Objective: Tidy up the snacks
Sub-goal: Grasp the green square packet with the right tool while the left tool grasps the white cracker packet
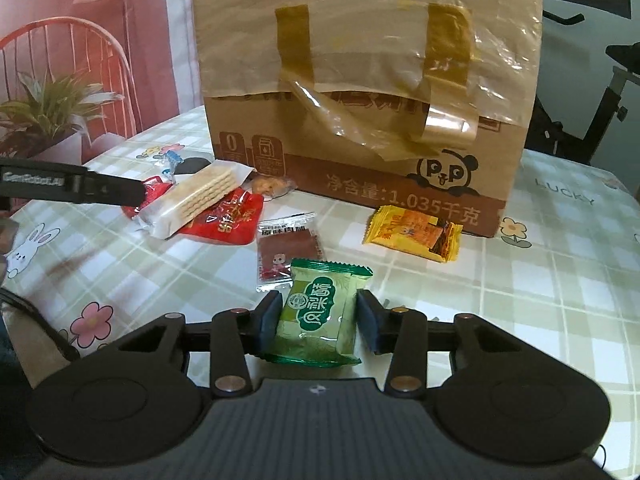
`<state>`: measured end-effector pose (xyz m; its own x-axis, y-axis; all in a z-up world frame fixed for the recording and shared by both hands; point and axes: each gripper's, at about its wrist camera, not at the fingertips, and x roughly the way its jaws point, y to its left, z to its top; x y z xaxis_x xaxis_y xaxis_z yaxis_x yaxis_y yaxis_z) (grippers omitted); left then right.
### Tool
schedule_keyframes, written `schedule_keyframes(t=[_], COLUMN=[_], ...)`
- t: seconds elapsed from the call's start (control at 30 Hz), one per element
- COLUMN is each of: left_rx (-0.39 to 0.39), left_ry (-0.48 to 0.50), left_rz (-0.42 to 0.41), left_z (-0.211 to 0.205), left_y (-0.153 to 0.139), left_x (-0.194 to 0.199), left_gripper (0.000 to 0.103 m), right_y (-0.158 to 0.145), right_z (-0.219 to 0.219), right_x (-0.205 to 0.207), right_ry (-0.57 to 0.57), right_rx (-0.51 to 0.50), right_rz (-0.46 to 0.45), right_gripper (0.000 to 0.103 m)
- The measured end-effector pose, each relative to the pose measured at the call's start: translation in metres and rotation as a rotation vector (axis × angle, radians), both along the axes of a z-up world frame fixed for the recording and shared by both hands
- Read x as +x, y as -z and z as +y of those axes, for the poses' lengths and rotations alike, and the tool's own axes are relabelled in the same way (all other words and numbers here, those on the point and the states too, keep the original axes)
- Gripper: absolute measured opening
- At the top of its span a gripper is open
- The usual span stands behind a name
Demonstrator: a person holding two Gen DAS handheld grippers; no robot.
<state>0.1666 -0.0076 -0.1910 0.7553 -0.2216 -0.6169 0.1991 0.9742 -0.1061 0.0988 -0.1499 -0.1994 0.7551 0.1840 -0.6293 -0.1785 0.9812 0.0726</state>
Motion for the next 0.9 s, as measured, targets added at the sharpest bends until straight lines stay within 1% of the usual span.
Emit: schedule_keyframes(t=[0.17, 0.27, 0.37, 0.5, 0.57, 0.63, 0.73, 0.9], left_rx=[0.031, 0.015, 0.026, 0.010, 0.008, 0.031, 0.029, -0.006], left_ry=[0.002, 0.010, 0.014, 0.005, -0.004, -0.006, -0.029, -0.034], left_rz=[0.034, 0.047, 0.057, 0.092, 0.084, 0.077, 0.071, 0.078], left_z=[-0.007, -0.009, -0.014, -0.016, -0.017, -0.020, -0.019, -0.013], left_y=[0.010, 0.012, 0.016, 0.024, 0.026, 0.026, 0.024, 0.021], left_x=[0.025, 0.035, 0.045, 0.057, 0.056, 0.053, 0.044, 0.027], left_gripper=[0.061, 0.061, 0.061, 0.061, 0.061, 0.051, 0.051, 0.051], right_y=[0.001, 0.001, 0.002, 0.002, 0.002, 0.003, 0.003, 0.003], right_z=[-0.001, 0.000, 0.000, 0.001, 0.000, 0.000, 0.000, -0.001], right_x=[0.000, -0.001, 0.000, 0.001, 0.001, 0.000, 0.001, 0.001], right_ry=[0.004, 0.006, 0.003, 0.000, 0.000, -0.001, -0.001, 0.000], right_rx=[0.009, 0.005, 0.003, -0.008, -0.001, 0.003, 0.007, 0.013], right_rz=[-0.003, -0.005, -0.006, -0.008, -0.009, -0.010, -0.010, -0.010], right_gripper=[0.044, 0.044, 0.044, 0.044, 0.044, 0.044, 0.044, 0.044])
